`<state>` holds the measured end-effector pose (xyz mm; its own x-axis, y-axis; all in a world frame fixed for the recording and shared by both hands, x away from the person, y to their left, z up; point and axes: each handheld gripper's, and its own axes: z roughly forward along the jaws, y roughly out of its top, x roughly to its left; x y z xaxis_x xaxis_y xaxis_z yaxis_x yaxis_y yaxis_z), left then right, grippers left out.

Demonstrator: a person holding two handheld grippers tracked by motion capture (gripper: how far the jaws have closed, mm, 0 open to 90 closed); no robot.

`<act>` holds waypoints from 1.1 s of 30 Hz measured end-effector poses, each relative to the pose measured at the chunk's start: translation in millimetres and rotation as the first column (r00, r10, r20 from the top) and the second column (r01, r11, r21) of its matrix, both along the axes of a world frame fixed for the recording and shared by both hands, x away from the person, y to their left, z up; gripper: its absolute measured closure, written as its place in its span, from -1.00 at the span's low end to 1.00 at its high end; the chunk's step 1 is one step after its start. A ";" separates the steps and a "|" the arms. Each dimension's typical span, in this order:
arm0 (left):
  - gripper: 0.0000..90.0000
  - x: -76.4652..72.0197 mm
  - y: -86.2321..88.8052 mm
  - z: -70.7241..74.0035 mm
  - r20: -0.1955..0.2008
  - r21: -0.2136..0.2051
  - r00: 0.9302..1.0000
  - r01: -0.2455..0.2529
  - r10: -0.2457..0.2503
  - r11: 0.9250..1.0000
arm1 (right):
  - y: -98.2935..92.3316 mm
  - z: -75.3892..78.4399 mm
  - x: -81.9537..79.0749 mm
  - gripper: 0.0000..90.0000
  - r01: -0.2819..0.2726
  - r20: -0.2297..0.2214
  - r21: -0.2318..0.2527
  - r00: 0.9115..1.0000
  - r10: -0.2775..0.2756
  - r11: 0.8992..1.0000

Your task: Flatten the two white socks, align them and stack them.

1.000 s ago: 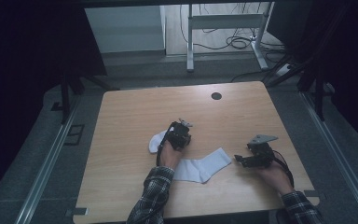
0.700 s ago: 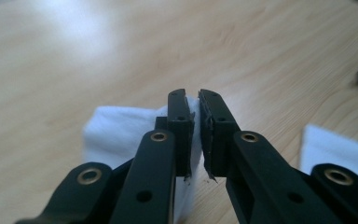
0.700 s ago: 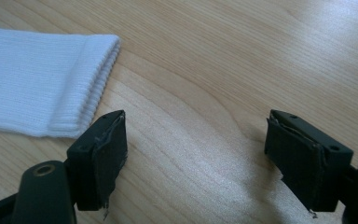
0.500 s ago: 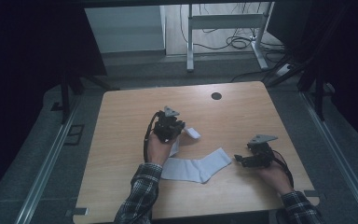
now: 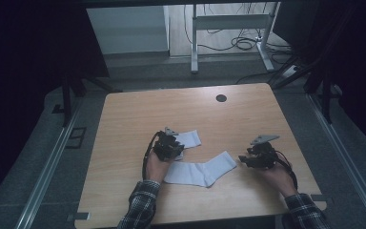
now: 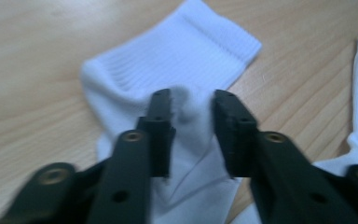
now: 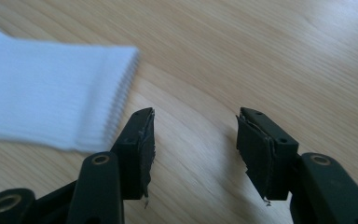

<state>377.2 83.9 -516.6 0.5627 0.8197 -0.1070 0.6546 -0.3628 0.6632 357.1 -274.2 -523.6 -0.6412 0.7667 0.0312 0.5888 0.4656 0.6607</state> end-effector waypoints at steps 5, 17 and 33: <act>0.07 -4.5 12.6 16.7 0.062 -0.027 0.998 -0.027 0.029 0.999 | 15.1 14.3 5.1 0.36 -0.033 0.015 0.037 0.999 0.032 0.999; -0.56 -18.9 53.0 15.0 0.074 -0.020 0.994 -0.083 0.085 0.996 | 94.3 20.3 34.3 0.96 -0.155 -0.009 0.094 0.988 0.156 0.983; -0.67 -20.0 56.1 -17.9 0.027 0.021 0.994 -0.104 0.104 0.994 | 158.8 -2.9 66.3 0.90 -0.140 -0.008 0.098 0.990 0.141 0.985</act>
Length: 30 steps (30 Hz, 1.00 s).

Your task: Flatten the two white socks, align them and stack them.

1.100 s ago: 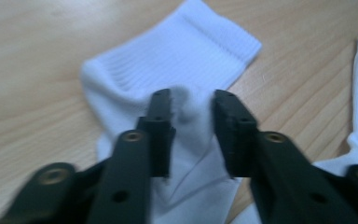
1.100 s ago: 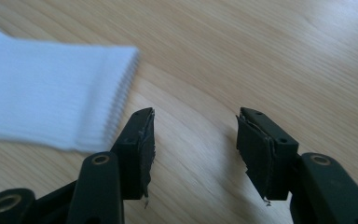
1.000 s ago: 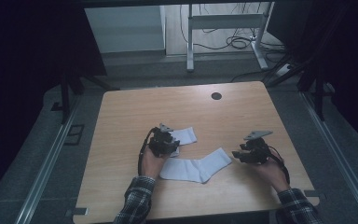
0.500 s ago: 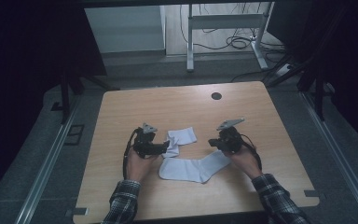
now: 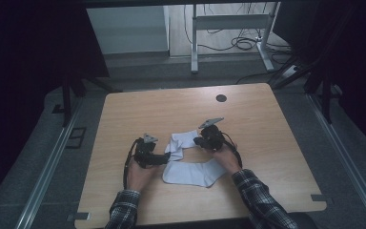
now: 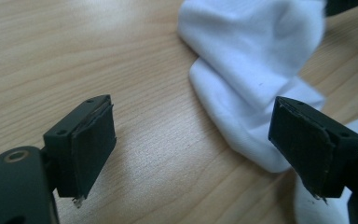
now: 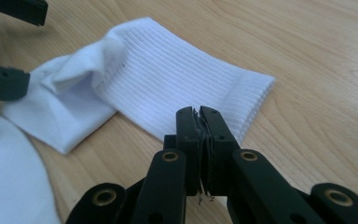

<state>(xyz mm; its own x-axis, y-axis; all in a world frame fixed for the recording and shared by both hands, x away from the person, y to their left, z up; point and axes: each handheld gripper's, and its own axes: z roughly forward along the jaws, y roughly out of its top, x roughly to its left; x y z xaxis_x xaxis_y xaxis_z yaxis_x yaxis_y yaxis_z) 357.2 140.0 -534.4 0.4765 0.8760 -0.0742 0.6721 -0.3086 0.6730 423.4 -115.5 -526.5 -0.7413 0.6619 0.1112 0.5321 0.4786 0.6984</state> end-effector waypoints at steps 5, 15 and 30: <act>-0.66 1.2 -1.2 -4.0 0.000 0.052 1.000 -0.007 0.007 0.999 | -5.1 -4.8 2.9 0.94 0.009 -0.008 -0.023 1.000 -0.010 1.000; -0.62 15.2 18.2 -1.5 0.010 0.108 0.994 -0.105 0.105 0.989 | -48.1 -1.5 0.6 0.91 0.063 -0.005 -0.057 0.998 -0.063 0.996; -0.09 22.3 17.2 21.1 0.093 0.041 0.989 -0.120 0.116 0.992 | -87.6 22.9 4.7 0.55 0.159 0.061 -0.025 0.986 -0.157 0.987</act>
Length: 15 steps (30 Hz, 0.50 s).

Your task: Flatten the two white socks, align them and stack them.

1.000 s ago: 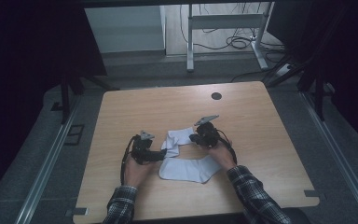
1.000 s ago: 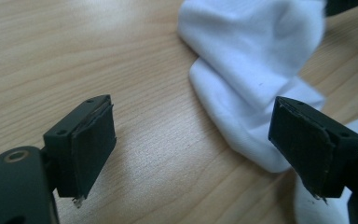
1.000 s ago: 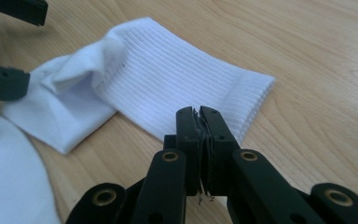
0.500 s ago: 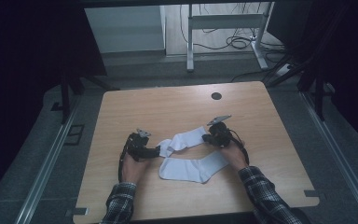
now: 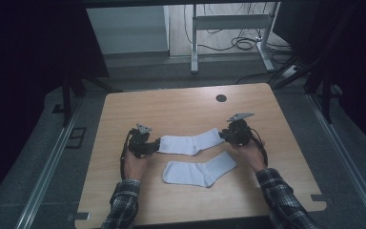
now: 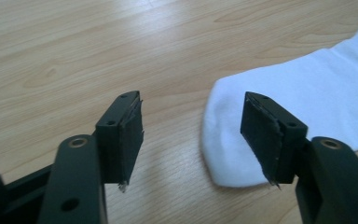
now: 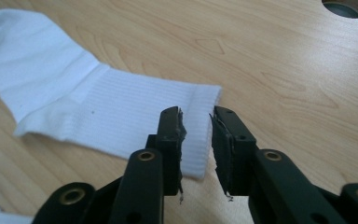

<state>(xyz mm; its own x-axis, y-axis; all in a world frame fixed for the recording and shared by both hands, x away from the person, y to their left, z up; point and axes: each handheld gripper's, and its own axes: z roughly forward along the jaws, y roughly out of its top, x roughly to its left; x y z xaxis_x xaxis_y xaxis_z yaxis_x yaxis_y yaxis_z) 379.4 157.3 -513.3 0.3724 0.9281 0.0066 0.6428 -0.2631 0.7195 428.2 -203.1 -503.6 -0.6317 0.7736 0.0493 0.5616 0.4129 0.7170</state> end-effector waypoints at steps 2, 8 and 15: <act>-0.06 2.6 -1.8 -2.4 -0.014 -0.018 1.000 0.016 -0.016 1.000 | 0.9 -1.0 2.2 0.52 0.002 -0.004 0.003 1.000 -0.002 1.000; -0.02 9.0 -4.8 -12.4 -0.039 -0.028 0.999 0.007 -0.008 1.000 | 7.9 -15.0 11.7 0.38 0.018 -0.013 -0.017 1.000 -0.018 1.000; 0.16 11.9 -5.1 -21.1 -0.066 -0.011 0.998 0.011 -0.012 1.000 | 5.9 -26.4 16.5 0.33 0.034 -0.025 -0.019 0.999 -0.035 0.999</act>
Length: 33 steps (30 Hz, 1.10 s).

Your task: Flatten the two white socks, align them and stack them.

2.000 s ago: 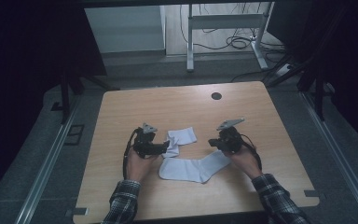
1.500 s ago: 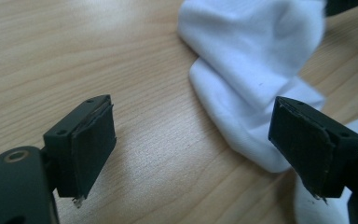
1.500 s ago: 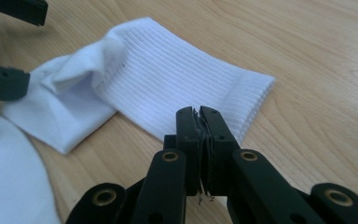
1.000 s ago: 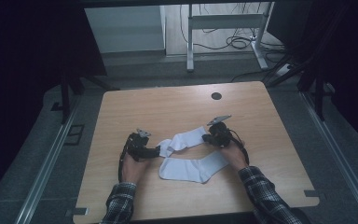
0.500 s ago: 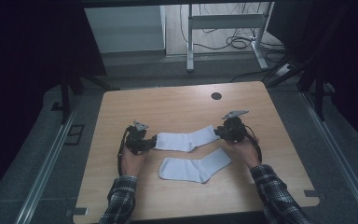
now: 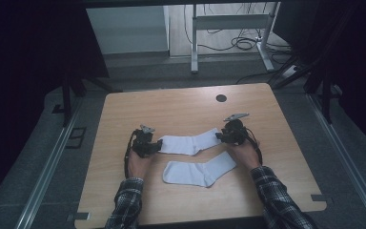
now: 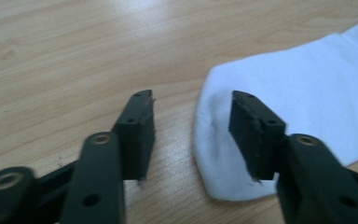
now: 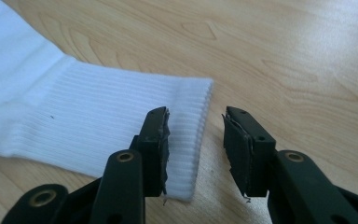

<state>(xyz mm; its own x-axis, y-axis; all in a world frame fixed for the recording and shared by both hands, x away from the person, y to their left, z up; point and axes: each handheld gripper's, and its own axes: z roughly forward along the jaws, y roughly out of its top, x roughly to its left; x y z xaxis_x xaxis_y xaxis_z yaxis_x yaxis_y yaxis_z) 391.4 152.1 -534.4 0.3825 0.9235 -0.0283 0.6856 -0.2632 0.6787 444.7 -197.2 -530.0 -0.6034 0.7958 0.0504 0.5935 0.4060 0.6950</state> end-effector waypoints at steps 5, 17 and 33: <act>0.60 -1.2 0.4 -4.1 -0.012 -0.059 0.999 0.041 -0.042 0.997 | -2.2 -2.3 -0.9 0.70 -0.007 -0.041 0.040 0.999 0.008 0.999; 0.88 -12.2 0.0 22.8 0.035 -0.093 0.996 0.086 -0.083 0.992 | -3.5 21.6 -13.7 0.87 -0.046 -0.015 0.027 0.999 0.046 0.999; 0.88 -57.2 -3.8 63.6 0.071 -0.101 0.982 0.180 -0.174 0.978 | -23.4 62.4 -51.7 0.87 -0.117 0.038 0.058 0.993 0.115 0.991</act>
<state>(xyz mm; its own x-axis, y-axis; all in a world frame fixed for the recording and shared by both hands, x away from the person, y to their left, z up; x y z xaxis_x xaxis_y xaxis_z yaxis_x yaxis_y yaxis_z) 334.1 148.3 -470.8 0.5437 0.8340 -0.0942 0.5905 -0.3004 0.7490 393.0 -220.6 -467.6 -0.6936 0.7166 0.0733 0.5201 0.4278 0.7393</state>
